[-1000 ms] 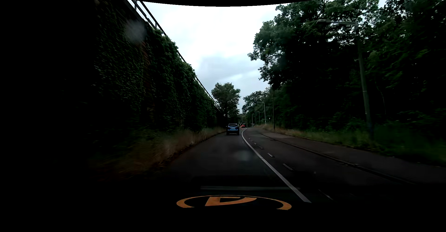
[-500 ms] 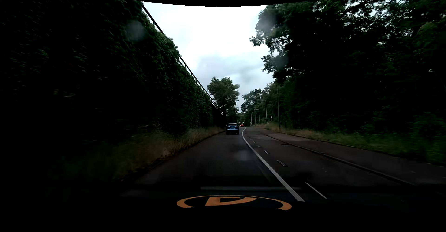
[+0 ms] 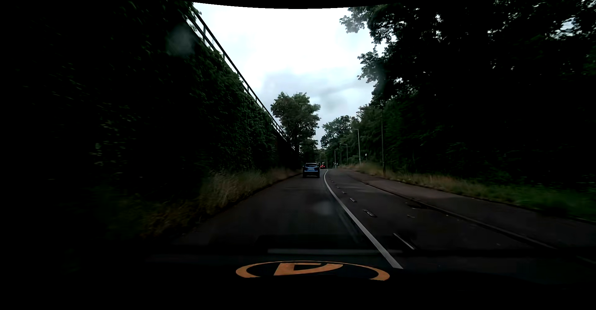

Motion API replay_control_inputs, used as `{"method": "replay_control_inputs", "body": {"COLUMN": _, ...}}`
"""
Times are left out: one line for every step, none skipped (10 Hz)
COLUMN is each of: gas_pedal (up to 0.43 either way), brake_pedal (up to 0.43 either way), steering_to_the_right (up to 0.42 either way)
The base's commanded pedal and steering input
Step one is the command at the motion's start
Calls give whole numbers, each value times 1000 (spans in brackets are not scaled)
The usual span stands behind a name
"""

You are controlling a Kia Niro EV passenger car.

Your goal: Follow the waypoints while adhering to traffic rules and regulations

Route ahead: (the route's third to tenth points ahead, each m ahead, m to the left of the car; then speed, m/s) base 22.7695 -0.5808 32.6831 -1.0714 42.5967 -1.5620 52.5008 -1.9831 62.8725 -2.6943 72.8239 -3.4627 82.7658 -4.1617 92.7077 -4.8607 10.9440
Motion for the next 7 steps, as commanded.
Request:
{"method": "replay_control_inputs", "body": {"gas_pedal": 138, "brake_pedal": 0, "steering_to_the_right": 11}}
{"method": "replay_control_inputs", "body": {"gas_pedal": 138, "brake_pedal": 0, "steering_to_the_right": 9}}
{"method": "replay_control_inputs", "body": {"gas_pedal": 150, "brake_pedal": 0, "steering_to_the_right": 6}}
{"method": "replay_control_inputs", "body": {"gas_pedal": 150, "brake_pedal": 0, "steering_to_the_right": 6}}
{"method": "replay_control_inputs", "body": {"gas_pedal": 150, "brake_pedal": 0, "steering_to_the_right": 7}}
{"method": "replay_control_inputs", "body": {"gas_pedal": 150, "brake_pedal": 0, "steering_to_the_right": 9}}
{"method": "replay_control_inputs", "body": {"gas_pedal": 150, "brake_pedal": 0, "steering_to_the_right": 9}}
